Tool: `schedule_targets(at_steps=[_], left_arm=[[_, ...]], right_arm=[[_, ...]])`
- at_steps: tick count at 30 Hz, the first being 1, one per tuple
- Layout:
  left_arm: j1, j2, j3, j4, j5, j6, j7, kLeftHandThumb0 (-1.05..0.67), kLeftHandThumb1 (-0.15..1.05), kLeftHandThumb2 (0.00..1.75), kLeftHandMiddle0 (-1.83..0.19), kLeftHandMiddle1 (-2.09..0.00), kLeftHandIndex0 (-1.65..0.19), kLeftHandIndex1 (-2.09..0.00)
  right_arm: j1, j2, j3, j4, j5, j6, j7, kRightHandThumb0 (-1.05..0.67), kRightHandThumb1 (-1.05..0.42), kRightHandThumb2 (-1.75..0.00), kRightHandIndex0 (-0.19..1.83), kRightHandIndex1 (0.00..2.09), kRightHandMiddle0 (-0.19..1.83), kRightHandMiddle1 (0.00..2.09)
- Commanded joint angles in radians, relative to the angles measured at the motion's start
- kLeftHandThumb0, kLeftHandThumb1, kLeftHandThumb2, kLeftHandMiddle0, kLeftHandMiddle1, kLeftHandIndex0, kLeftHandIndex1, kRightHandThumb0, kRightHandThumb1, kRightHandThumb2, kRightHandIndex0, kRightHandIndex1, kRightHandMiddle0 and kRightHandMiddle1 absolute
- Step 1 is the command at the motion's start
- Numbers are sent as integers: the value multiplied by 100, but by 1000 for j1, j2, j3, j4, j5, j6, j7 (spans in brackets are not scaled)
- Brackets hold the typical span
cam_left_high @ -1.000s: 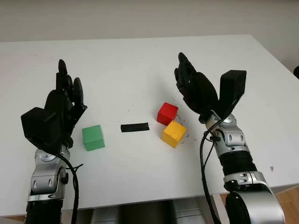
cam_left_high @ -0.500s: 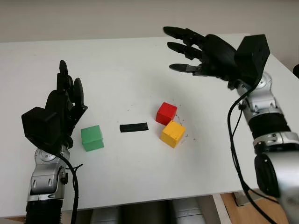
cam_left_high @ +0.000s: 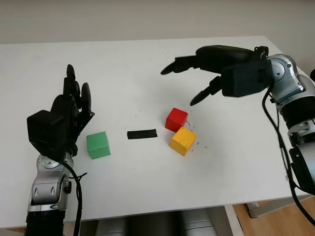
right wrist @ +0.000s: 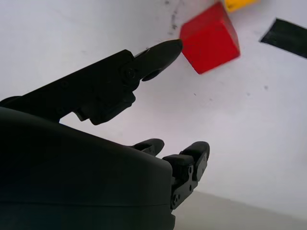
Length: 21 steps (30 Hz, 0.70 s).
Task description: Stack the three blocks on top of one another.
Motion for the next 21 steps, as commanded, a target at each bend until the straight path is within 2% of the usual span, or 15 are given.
schedule_targets(at_steps=[1,9,15,21], left_arm=[[-25,15,-8,-20,7,4,-3,-85,105,72,19,0,19,0],[-25,21,-5,-25,-2,8,-8,-84,105,71,19,0,19,0],[-22,25,-3,-21,-7,11,-15,-86,105,72,19,0,19,0],[-15,26,-4,-28,-5,8,-17,-85,105,72,19,0,19,0]], right_arm=[[-48,-31,35,-5,-64,-46,-70,-48,-80,-5,35,9,34,20],[-74,-42,122,29,-210,-132,-250,-46,-80,-5,28,5,37,15],[-49,-29,146,64,-235,-176,-372,-47,-79,-5,33,7,42,15],[-29,-9,177,95,-257,-182,-468,-51,-78,-5,20,1,45,13]])
